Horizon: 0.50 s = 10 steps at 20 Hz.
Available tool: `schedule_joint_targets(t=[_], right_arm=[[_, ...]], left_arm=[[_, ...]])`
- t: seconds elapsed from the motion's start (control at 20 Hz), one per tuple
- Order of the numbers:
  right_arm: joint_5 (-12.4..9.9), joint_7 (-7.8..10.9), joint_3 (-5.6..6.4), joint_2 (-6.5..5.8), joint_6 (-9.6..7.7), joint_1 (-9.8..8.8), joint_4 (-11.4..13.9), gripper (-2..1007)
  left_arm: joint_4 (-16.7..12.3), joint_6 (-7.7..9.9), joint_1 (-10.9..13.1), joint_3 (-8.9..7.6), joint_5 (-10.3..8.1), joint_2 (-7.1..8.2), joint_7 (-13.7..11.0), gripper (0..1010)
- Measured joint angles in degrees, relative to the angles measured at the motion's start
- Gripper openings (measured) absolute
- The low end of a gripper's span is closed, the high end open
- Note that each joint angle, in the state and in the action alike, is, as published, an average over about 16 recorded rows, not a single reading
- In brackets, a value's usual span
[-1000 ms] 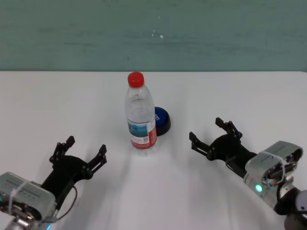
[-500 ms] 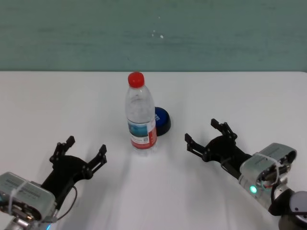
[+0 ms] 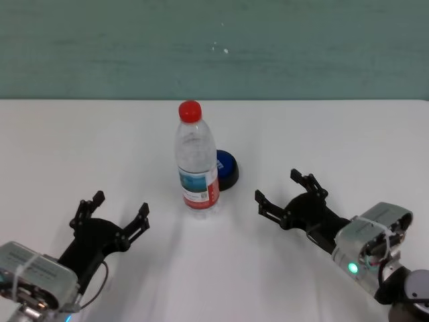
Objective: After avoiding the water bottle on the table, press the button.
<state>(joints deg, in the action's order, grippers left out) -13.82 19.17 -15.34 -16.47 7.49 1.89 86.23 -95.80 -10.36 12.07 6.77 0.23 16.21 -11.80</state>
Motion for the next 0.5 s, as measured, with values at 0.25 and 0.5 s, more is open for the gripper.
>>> schedule_joint_targets(t=[0.25, 0.5], right_arm=[[-0.64, 0.10, 0.40, 0.07, 0.31, -0.30, 0.18, 1004], [-1.18, -0.03, 0.92, 0.12, 0.69, -0.69, 0.53, 1004]], left_arm=[[0.00, 0.00, 0.00, 0.00, 0.00, 0.00, 0.00, 1000], [0.00, 0.00, 0.00, 0.00, 0.00, 0.00, 0.00, 1000]])
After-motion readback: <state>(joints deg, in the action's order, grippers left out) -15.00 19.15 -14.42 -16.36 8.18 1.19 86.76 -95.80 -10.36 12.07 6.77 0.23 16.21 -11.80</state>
